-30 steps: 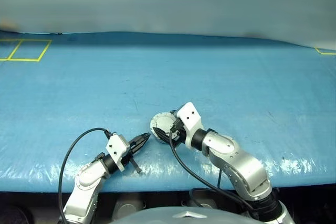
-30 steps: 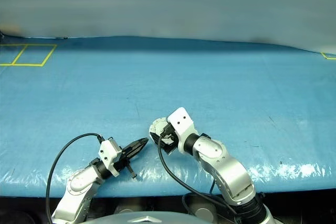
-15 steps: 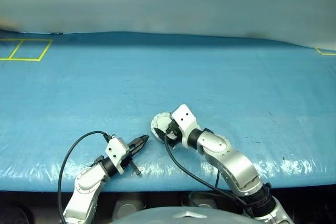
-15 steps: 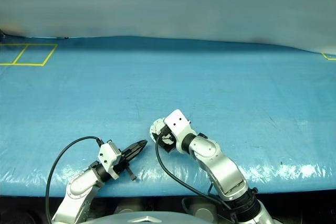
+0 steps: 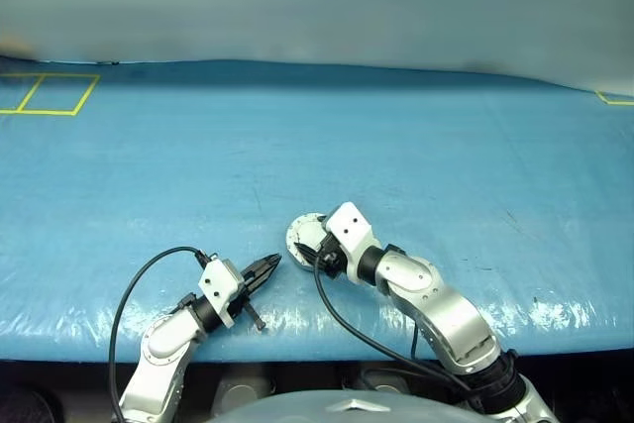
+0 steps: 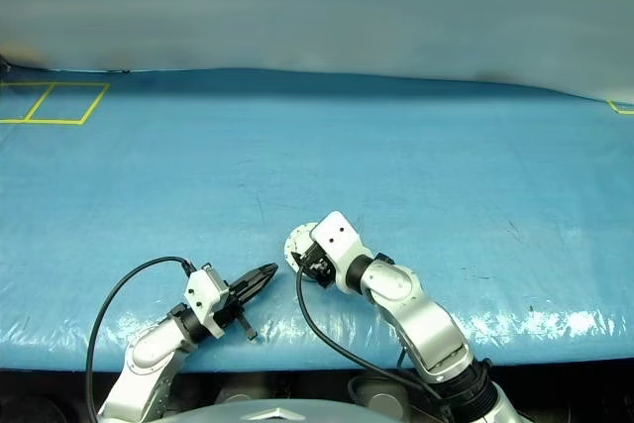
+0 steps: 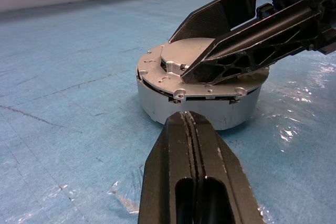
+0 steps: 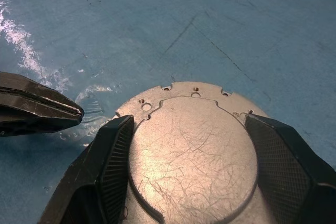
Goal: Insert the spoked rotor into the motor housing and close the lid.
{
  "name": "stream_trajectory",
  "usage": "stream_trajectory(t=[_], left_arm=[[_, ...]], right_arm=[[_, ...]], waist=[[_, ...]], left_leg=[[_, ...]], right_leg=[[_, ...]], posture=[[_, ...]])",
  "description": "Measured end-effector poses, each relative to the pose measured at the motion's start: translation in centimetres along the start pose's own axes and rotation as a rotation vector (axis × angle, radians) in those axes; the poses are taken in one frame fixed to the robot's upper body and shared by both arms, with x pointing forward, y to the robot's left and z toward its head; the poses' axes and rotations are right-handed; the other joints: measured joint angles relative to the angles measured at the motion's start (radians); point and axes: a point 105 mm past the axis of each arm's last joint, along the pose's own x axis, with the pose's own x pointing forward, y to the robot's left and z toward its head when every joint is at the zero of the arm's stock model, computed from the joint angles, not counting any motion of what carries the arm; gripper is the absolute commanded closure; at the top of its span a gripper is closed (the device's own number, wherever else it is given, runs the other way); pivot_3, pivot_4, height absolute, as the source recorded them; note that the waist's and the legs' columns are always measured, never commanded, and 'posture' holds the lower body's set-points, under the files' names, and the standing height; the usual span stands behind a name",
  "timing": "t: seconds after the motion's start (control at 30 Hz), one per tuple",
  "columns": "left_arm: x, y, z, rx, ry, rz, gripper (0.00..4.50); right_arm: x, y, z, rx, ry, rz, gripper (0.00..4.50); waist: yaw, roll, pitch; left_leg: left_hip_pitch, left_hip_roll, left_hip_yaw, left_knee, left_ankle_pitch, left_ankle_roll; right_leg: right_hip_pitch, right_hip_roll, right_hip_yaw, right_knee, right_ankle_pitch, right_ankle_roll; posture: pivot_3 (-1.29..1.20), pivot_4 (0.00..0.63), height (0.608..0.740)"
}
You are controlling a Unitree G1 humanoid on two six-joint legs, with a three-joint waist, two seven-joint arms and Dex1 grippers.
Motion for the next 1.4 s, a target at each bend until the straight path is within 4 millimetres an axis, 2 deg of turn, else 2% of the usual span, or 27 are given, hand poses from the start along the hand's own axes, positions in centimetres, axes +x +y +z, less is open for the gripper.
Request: stream_trajectory(t=[0.3,1.23,1.33,1.4], left_arm=[[0.0,0.0,0.0,0.001,0.001,-0.002,4.50],[-0.1,0.0,-0.2,-0.011,0.008,0.008,4.50],[0.3,0.9,0.0,-0.042,-0.004,0.084,4.50],[0.8,2.7,0.3,-0.095,-0.007,0.195,4.50]], right_arm=[[0.6,0.1,-0.2,0.004,-0.003,-0.028,1.45],[0.4,-0.8,-0.4,-0.055,0.032,0.039,1.45],[0.5,-0.9,-0.5,-0.041,0.031,0.034,1.45],[0.6,-0.9,-0.6,-0.030,0.028,0.027,1.45]], waist=[[-0.001,-0.001,-0.001],[0.002,-0.004,-0.003],[0.001,-0.004,-0.003],[0.002,-0.005,-0.004]], left_leg=[[0.005,0.001,0.001,0.000,0.000,0.000],[0.005,0.000,0.001,0.000,0.000,0.001],[0.005,0.000,0.000,0.000,0.000,0.001],[0.005,0.000,0.000,0.000,0.001,0.001]], right_leg=[[0.000,0.000,0.000,0.000,-0.001,0.001],[0.000,-0.003,-0.001,-0.001,0.000,-0.001],[0.000,-0.004,-0.002,0.000,0.000,-0.001],[0.001,-0.004,-0.003,0.000,0.000,-0.001]], posture=[[0.00,0.150,0.740],[0.00,0.150,0.740],[0.00,0.150,0.740],[0.00,0.150,0.740]])
